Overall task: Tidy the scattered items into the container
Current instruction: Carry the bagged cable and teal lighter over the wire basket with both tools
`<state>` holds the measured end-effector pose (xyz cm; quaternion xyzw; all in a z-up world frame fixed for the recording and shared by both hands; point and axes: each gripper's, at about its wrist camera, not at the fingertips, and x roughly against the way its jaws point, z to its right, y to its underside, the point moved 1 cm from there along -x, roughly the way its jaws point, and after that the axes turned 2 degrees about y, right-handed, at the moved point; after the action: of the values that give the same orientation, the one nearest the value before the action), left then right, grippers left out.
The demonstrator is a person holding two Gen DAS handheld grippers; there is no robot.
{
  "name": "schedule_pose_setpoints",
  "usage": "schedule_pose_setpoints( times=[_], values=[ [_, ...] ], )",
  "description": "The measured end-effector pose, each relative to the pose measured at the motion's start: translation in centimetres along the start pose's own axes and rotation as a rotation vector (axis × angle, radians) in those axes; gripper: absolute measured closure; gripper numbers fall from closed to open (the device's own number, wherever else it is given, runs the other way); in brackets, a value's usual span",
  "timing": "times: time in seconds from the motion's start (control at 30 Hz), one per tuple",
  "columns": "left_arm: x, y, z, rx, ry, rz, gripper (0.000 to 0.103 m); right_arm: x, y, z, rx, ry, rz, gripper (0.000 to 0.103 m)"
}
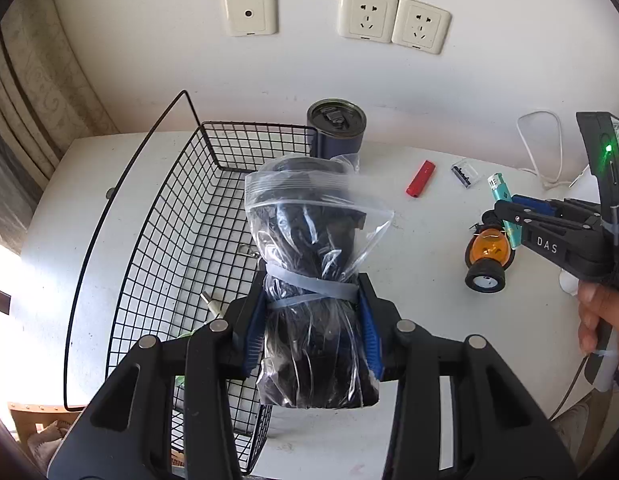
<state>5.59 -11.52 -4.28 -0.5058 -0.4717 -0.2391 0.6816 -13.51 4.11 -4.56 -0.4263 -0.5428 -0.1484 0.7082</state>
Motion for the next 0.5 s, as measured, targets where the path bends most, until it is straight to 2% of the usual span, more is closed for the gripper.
schedule_pose_setpoints(
  times=[0.5],
  values=[
    [0.2, 3.5, -5.7, 0.126, -0.077, -0.026, 0.066, 0.9, -3.4, -8.9, 0.150, -0.123, 0.033, 0.082]
  ],
)
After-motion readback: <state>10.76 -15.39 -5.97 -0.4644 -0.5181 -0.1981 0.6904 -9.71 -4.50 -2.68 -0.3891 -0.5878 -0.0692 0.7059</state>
